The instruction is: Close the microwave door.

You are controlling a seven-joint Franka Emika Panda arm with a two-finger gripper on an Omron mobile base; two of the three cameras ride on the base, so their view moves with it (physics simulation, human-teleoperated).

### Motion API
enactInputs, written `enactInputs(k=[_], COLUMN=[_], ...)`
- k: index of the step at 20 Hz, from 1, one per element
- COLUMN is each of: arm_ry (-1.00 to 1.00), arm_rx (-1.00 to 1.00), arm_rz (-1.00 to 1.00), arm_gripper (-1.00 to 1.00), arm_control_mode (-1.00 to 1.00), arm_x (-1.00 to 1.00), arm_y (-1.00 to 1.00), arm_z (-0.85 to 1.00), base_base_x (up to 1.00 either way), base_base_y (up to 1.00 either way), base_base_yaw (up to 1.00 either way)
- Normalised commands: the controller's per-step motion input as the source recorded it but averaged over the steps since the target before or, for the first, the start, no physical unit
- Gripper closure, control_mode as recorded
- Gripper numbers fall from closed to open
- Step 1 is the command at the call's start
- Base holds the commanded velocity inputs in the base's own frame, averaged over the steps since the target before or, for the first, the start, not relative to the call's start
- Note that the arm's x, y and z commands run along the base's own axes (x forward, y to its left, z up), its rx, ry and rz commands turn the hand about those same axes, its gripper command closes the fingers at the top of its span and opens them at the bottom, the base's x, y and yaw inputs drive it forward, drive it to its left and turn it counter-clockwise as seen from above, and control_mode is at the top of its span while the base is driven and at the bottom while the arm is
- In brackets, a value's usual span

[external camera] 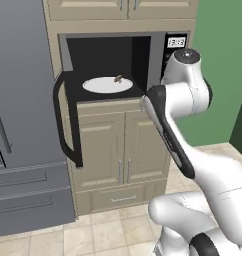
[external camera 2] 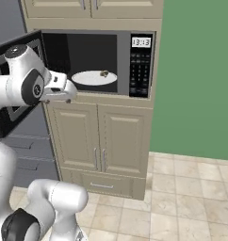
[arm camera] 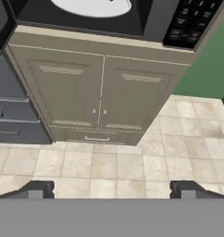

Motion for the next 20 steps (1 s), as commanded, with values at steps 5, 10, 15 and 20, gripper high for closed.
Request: enactInputs(k=[5, 10, 15, 20], arm_ry=[-0.16, 0.0, -0.03, -0.22], arm_rx=[-0.37, -0.39, -0.42, -0.3], arm_rz=[-0.1, -0.1, -0.08, -0.11], arm_gripper=[-1.0, -1.0, -1.0, -1.0], arm_control_mode=[-1.0, -1.0, -1.0, -1.0], arm_x=[-0.99, -0.8, -0.47, 0.29], arm_y=[0.89, 1.0, 1.0, 1.0], arm_z=[0.47, 0.06, 0.14, -0.04], base_base_x=[0.0, 0.0, 0.0, 0.0], base_base_y=[0.0, 0.0, 0.0, 0.0], base_base_yaw=[0.0, 0.0, 0.0, 0.0])
